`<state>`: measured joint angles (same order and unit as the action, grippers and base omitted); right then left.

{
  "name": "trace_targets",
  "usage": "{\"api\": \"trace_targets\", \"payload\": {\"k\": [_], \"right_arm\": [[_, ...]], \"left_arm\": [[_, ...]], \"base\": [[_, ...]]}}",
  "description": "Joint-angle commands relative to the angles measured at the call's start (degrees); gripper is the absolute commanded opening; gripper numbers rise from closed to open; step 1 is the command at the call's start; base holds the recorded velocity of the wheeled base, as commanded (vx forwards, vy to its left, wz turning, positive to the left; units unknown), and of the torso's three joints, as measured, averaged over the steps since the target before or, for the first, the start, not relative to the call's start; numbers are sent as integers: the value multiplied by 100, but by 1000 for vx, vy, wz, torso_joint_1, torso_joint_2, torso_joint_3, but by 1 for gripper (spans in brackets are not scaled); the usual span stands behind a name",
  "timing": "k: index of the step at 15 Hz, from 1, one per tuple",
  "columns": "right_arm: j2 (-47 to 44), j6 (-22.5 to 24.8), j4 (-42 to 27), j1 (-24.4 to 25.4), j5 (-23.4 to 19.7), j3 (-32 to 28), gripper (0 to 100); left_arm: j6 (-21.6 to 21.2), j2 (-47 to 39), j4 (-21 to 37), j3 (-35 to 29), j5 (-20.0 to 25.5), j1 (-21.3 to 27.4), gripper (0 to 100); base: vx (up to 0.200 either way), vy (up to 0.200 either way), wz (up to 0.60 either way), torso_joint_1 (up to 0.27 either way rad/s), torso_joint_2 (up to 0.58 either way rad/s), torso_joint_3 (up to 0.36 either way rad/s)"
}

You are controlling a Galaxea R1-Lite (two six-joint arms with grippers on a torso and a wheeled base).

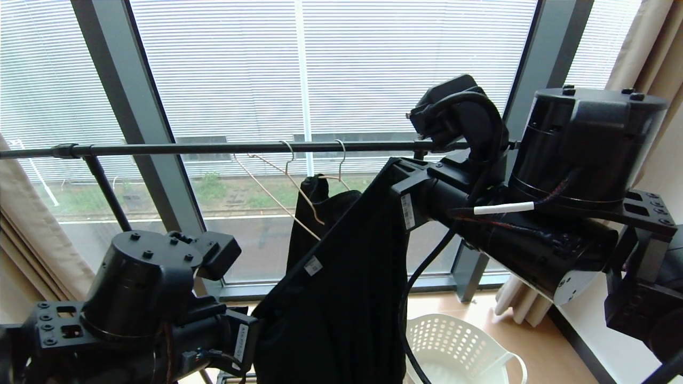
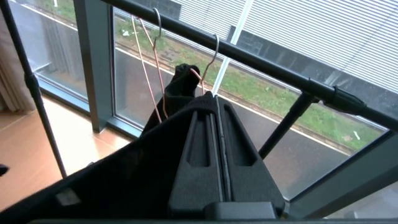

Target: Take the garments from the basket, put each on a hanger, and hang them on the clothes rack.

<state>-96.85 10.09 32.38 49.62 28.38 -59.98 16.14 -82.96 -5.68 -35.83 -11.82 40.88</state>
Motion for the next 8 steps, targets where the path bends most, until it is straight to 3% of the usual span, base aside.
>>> {"api": "trace_targets", "payload": {"k": [1,5,8], "right_arm": [[-123,1,5,-31,142,-23,0],[-150,19,-39,-22,212,21,0],[-88,186,-267,48,212,267,0]], "left_arm": [[3,491,102,-29,-4,8,0],[-6,720,559,-487,-4,-36,0],[-32,588,1526,-1550,49,-299,0]], "base": [[0,0,0,0,0,0],[0,0,0,0,0,0],[0,0,0,0,0,0]]}}
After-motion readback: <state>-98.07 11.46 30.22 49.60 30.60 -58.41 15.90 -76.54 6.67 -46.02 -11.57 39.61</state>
